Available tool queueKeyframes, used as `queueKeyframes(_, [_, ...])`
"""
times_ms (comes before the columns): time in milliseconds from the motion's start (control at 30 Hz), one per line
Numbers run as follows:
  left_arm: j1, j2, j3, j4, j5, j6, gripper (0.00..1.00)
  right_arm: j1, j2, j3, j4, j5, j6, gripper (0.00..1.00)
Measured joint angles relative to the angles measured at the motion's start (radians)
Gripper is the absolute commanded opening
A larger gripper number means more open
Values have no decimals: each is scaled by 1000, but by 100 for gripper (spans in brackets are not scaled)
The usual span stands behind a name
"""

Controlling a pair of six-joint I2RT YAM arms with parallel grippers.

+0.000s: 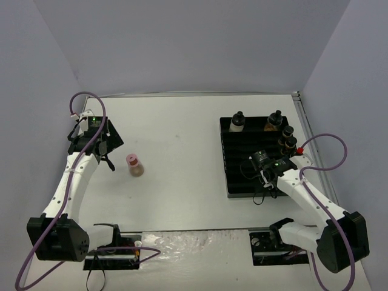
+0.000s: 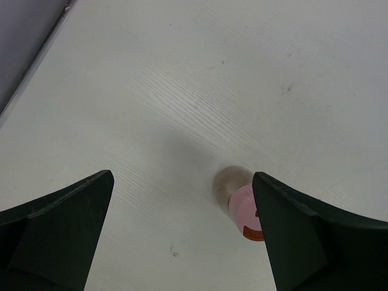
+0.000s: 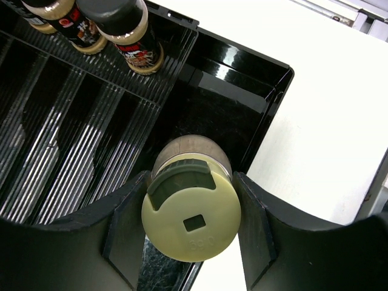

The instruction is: Organize the condiment bottles

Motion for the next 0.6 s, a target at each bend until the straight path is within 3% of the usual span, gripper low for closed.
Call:
queueKeyframes(200, [0,0,0,0,0,0,97,0,68,0,14,-2,27,19])
queueKeyframes(367, [0,0,0,0,0,0,97,0,70,0,16,-4,44,42])
queueKeyframes(600, [0,0,0,1,0,0,97,0,66,0,16,-4,42,56])
